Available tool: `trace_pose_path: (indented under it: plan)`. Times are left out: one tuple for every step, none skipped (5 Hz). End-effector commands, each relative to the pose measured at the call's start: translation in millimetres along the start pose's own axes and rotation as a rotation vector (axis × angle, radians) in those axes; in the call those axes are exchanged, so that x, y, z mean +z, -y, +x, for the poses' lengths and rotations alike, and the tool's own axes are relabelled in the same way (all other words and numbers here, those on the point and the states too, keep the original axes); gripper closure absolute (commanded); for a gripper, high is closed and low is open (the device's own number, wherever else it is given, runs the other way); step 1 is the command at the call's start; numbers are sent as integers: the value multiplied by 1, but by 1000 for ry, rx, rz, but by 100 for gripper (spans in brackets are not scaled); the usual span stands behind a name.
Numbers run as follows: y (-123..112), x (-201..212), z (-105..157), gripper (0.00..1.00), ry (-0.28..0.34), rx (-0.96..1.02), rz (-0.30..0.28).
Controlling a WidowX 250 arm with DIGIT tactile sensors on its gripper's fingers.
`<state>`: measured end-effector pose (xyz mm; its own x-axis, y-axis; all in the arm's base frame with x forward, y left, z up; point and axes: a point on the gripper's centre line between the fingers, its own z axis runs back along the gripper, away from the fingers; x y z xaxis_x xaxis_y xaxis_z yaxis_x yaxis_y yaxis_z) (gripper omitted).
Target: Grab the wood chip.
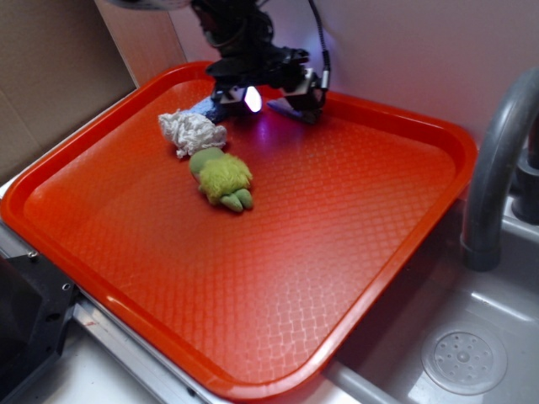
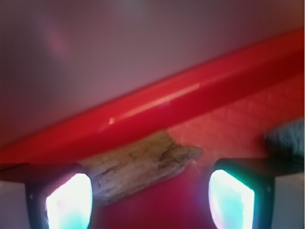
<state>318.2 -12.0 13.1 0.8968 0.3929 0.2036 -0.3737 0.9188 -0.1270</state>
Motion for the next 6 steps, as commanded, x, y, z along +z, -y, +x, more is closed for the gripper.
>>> trace_pose_path:
  plan:
    - [-14, 39, -43, 0, -35, -111, 7]
    - [-12, 41, -35, 0, -20, -100, 16]
    - [-13, 37, -17, 0, -15, -58, 22]
    - [-13, 41, -11, 0, -11, -35, 8]
    - [-15, 50, -9, 0, -6, 106, -27]
    - [-7, 60, -4, 0, -80, 41, -44]
